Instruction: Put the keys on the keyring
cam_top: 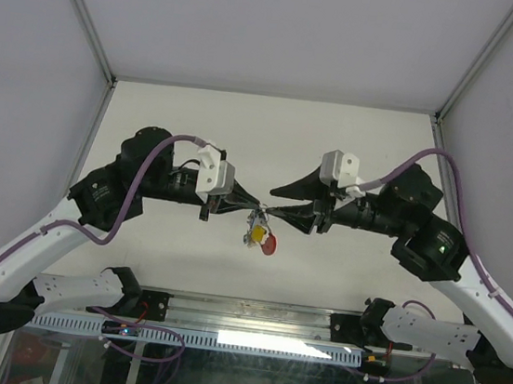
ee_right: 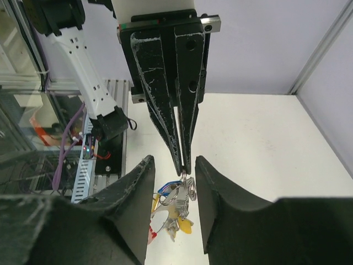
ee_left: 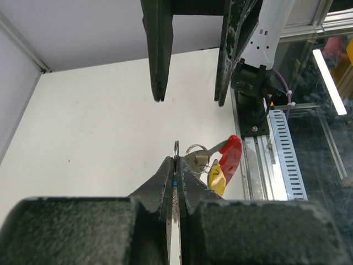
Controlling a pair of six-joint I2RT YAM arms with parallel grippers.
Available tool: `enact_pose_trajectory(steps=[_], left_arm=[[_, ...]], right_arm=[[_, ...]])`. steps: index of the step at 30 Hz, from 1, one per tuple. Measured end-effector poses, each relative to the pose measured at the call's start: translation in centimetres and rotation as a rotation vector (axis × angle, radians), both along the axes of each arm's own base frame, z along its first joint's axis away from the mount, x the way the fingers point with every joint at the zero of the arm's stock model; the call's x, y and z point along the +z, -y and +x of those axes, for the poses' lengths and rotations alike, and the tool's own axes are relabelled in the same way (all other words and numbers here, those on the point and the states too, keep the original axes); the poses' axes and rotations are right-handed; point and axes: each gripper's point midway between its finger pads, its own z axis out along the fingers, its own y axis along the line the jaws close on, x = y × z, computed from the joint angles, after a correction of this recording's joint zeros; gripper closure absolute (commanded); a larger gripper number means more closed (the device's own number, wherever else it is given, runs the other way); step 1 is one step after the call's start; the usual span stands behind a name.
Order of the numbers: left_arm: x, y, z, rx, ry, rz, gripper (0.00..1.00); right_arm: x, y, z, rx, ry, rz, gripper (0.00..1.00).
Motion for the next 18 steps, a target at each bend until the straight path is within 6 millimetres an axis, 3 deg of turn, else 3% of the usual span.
enact_pose_trajectory(steps=[11, 18], left_arm=[[-1.1, 0.1, 0.4, 0.0, -0.011, 0.064, 1.0], [-1.2, 0.0, 0.4, -0.003, -0.011, 0.081, 1.0]], right_arm=[[-5.4, -1.5, 1.1, 0.024, -0.086, -0.255, 0.63], [-6.0, -1.1, 0.9, 0.034, -0.094, -0.301, 0.73]])
